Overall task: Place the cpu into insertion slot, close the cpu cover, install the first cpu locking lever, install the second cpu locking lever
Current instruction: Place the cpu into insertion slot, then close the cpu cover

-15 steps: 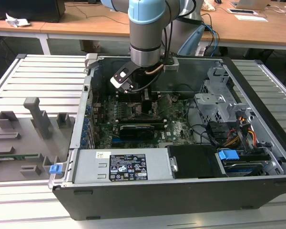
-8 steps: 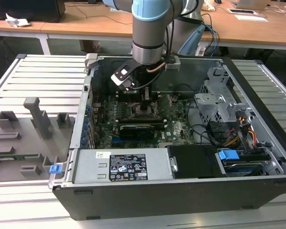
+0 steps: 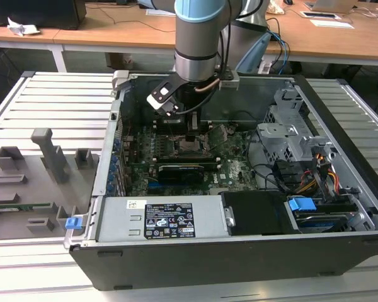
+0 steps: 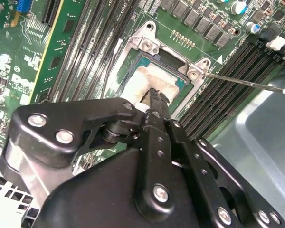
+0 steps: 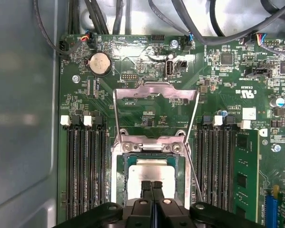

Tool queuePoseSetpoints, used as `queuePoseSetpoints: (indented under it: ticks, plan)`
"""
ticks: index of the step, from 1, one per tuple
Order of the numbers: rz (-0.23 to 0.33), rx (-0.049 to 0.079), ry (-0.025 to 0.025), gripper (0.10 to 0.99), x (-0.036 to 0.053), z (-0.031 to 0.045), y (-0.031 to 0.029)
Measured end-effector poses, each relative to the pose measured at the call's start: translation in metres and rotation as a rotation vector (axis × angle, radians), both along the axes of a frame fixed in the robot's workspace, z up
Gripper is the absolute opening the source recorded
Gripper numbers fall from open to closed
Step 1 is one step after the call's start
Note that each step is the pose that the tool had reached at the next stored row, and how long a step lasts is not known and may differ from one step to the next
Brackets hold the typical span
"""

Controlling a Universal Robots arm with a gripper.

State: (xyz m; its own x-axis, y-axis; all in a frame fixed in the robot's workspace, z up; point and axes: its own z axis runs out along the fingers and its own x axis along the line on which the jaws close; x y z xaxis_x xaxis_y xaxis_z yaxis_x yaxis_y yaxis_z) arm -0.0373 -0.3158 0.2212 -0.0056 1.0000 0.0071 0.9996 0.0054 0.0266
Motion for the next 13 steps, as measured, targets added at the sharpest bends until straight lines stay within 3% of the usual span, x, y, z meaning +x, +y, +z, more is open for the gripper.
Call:
queuePoseSetpoints:
  ticks: [13]
  plan:
    - [0.0, -0.009, -0.0006, 0.106, -0.0001, 0.0104, 0.0007]
